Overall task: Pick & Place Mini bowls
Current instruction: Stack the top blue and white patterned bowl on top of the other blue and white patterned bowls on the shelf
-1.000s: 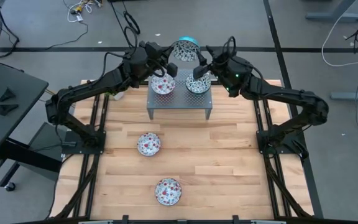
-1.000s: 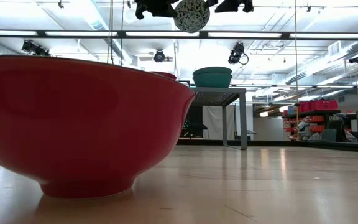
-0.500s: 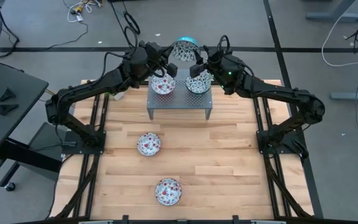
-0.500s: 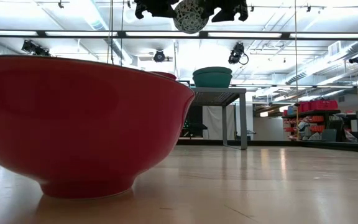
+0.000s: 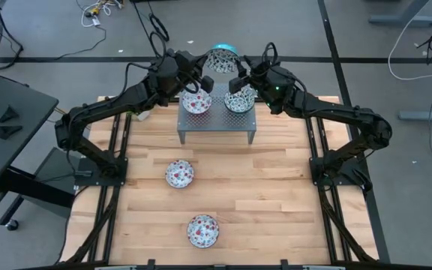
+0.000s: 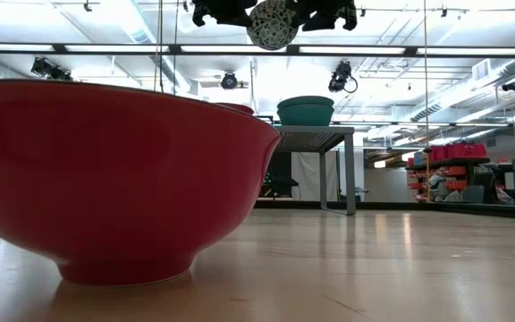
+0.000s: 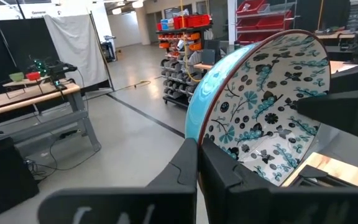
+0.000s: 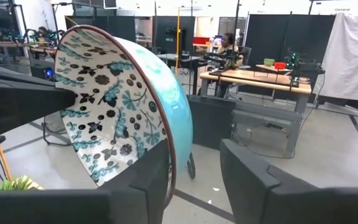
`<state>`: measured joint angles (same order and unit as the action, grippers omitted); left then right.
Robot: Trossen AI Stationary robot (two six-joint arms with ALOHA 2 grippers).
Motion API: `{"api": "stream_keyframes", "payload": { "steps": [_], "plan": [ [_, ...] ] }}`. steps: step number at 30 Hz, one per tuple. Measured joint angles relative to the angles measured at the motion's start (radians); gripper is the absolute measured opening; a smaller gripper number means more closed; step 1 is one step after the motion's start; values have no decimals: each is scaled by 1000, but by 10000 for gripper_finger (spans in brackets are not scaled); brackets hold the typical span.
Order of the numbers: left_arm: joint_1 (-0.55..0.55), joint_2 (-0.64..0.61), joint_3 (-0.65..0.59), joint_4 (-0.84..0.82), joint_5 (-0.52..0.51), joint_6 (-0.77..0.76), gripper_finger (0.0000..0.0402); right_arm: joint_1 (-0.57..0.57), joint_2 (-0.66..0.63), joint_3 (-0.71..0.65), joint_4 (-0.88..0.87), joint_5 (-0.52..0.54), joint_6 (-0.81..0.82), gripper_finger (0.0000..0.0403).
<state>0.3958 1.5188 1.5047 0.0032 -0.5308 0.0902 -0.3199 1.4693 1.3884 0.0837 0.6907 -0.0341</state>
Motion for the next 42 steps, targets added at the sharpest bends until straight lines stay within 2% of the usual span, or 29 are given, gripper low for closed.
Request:
{"api": "stream_keyframes", "payload": {
  "steps": [21,29,38,42],
  "plan": [
    [-2,0,0,3,18,-3,4,-1,0,0,-1,-41,27,41],
    [-2,0,0,3,19,-3,5,-2,0,0,-1,-38,28,24],
    [-2,0,0,2,35,0,50,-8,0,0,-1,-37,27,5],
    [0,0,0,3,90,5,68,-8,0,0,-3,-38,26,3]
  ]
}}
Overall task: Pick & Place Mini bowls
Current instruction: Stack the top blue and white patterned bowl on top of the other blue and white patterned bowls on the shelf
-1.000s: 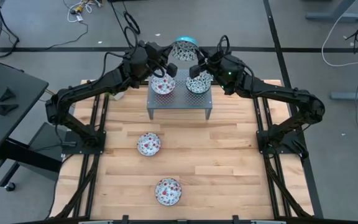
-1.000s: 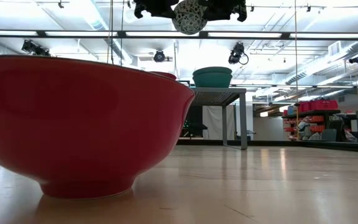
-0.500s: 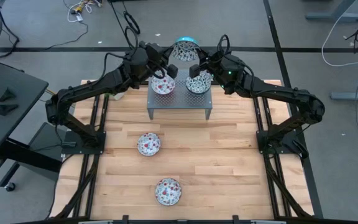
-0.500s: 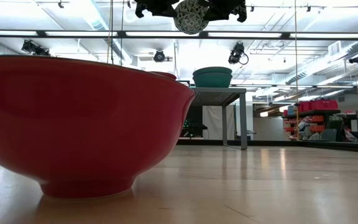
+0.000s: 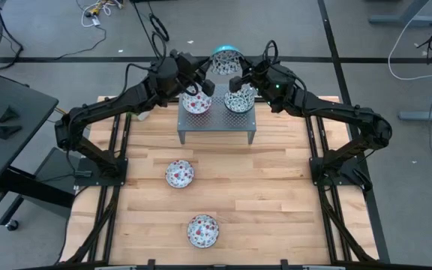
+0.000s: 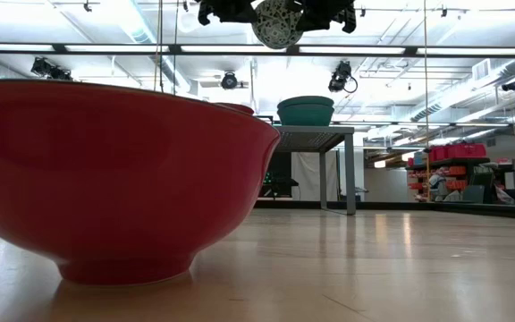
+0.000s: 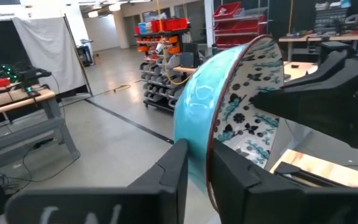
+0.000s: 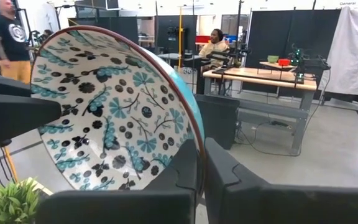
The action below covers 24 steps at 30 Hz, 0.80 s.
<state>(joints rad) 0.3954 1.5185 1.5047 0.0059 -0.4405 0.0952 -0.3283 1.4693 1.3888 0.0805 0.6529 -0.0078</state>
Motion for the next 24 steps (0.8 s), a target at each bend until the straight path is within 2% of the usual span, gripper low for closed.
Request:
{"api": "stream_keyframes", "payload": {
  "steps": [5,16,19,24],
  "plan": [
    [0,0,0,2,4,3,113,2,0,0,-2,-20,-3,2],
    [-13,-1,0,-2,-42,-5,259,2,0,0,-1,-15,-3,2],
    [-24,-5,0,-3,-46,-4,277,2,0,0,1,-10,-3,1],
    [-41,-41,0,-15,-46,0,279,2,-11,0,2,-8,-2,1]
  ]
}}
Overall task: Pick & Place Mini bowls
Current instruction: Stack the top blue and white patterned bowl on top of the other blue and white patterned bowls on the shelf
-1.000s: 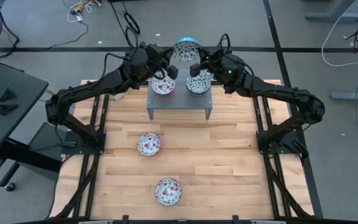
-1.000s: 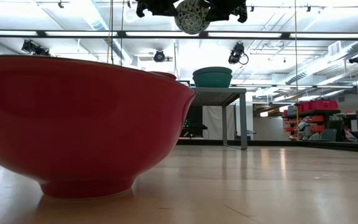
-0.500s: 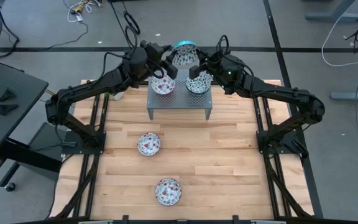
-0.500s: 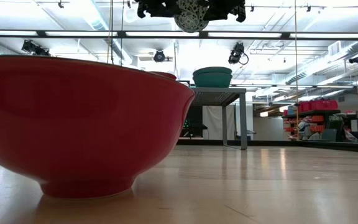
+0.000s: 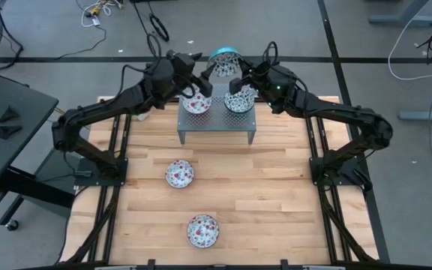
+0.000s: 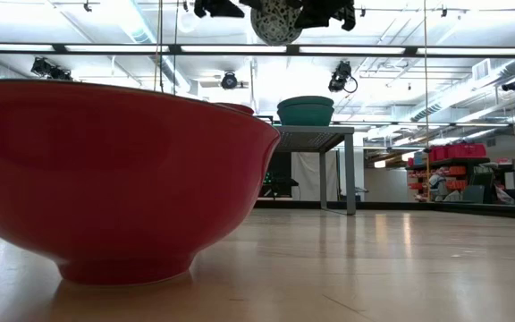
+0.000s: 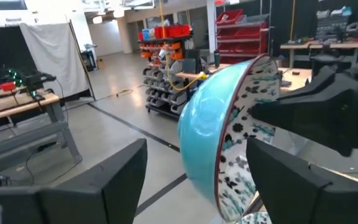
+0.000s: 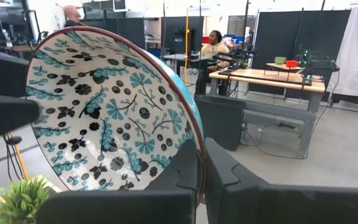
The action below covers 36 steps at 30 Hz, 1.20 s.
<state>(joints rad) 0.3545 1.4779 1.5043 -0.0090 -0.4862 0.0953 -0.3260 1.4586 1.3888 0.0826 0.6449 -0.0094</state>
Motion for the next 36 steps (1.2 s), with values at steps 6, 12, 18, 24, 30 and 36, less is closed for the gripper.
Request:
{"api": "stream_keyframes", "payload": {
  "steps": [6,12,18,24,30,36],
  "plan": [
    [-33,-77,0,-52,-2,4,268,0,-36,0,-4,1,10,1],
    [-74,-153,0,-144,0,-2,246,-1,-67,0,-35,3,34,1],
    [-114,-218,0,-190,5,-4,190,-1,-81,1,-73,-12,122,1],
    [-142,-270,0,-237,19,-6,111,-1,-82,1,-116,-89,232,1],
    [-146,-298,0,-282,19,-5,18,-1,-82,6,-124,-153,317,1],
    [-146,-311,1,-316,19,-10,9,-1,-83,80,-170,-189,368,1]
  ]
}}
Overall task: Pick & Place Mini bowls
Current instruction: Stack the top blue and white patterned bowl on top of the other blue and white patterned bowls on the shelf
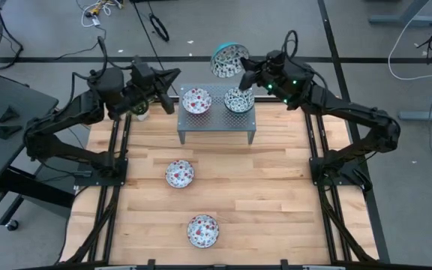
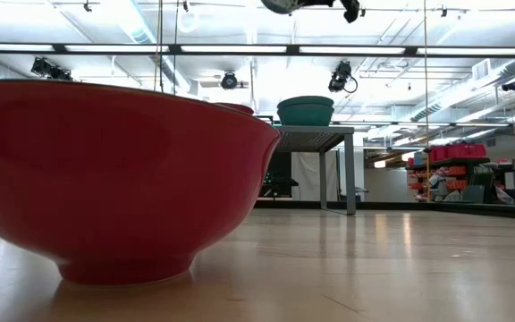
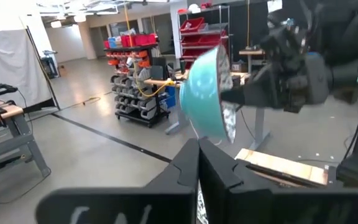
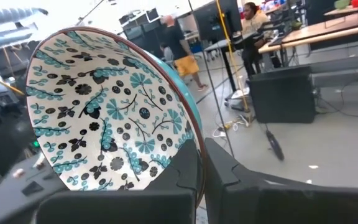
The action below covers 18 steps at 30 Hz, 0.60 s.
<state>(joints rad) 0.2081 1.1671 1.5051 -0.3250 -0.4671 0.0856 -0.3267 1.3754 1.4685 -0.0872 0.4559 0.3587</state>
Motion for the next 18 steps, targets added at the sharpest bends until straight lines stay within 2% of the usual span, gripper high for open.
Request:
{"api": "stream_keyframes", "payload": {
  "steps": [8,14,18],
  "plan": [
    [0,2,0,-14,3,0,11,-30,0,150,-219,-56,56,1],
    [0,2,0,-18,53,-4,5,-106,0,264,-438,-212,204,1],
    [0,2,0,-18,58,-18,8,-170,0,284,-507,-360,282,1]
  ]
}}
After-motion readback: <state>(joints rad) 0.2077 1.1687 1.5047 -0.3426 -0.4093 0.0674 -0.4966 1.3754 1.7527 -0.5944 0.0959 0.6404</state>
